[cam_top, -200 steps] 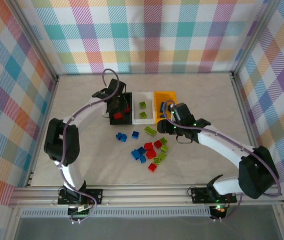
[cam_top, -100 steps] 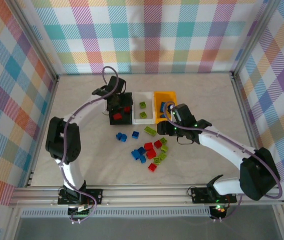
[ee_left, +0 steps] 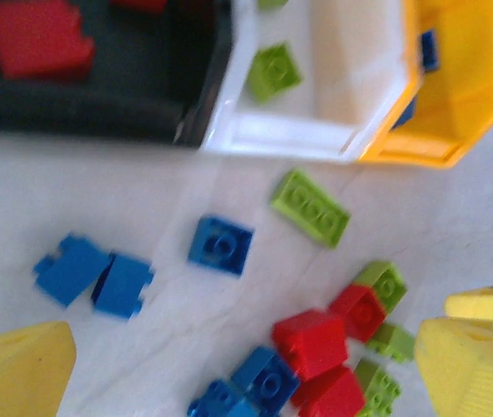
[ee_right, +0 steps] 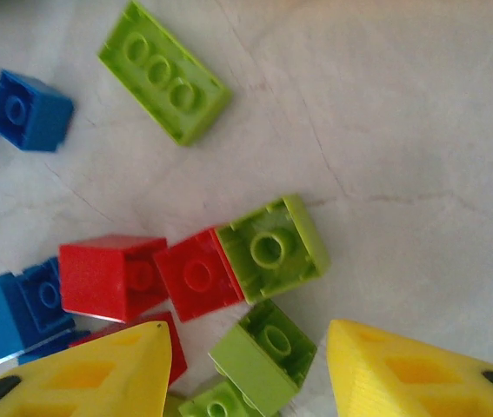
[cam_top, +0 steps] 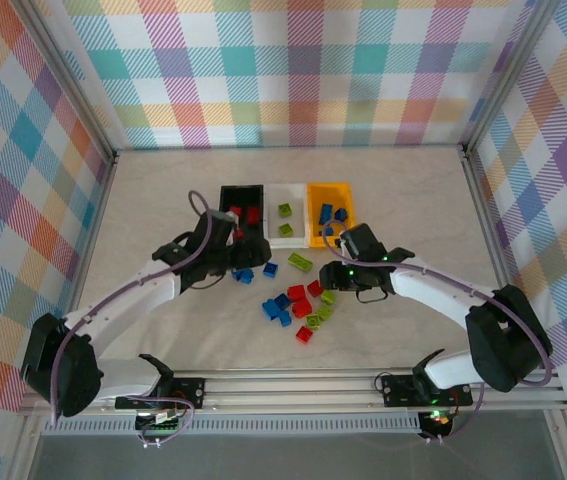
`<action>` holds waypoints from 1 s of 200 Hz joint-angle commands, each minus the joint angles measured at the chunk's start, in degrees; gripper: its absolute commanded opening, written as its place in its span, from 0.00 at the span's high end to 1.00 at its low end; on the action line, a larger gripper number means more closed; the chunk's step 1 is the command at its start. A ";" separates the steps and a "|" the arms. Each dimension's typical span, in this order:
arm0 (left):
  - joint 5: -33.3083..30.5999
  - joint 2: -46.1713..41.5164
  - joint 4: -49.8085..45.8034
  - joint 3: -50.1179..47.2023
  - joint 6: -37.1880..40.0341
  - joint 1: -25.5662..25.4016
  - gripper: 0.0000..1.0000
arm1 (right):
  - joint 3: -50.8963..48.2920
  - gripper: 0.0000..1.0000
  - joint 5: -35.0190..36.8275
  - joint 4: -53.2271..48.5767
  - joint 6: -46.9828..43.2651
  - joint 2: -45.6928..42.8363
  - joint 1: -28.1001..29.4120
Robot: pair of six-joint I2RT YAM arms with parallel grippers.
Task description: Sort the legos into containers by color
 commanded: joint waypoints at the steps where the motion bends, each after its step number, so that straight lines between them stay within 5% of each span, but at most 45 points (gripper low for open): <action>1: 2.33 -4.97 2.40 -4.67 -3.83 -0.61 0.00 | -1.61 0.46 -3.55 -0.18 -1.42 1.50 0.36; 74: 2.20 -9.58 0.99 -11.78 -5.88 -0.80 0.00 | -1.66 0.43 -4.74 1.96 -2.85 7.04 2.34; 200: 1.72 -9.06 0.08 -11.48 -6.05 -0.72 0.00 | -1.92 0.71 -2.79 0.08 -3.65 3.44 3.17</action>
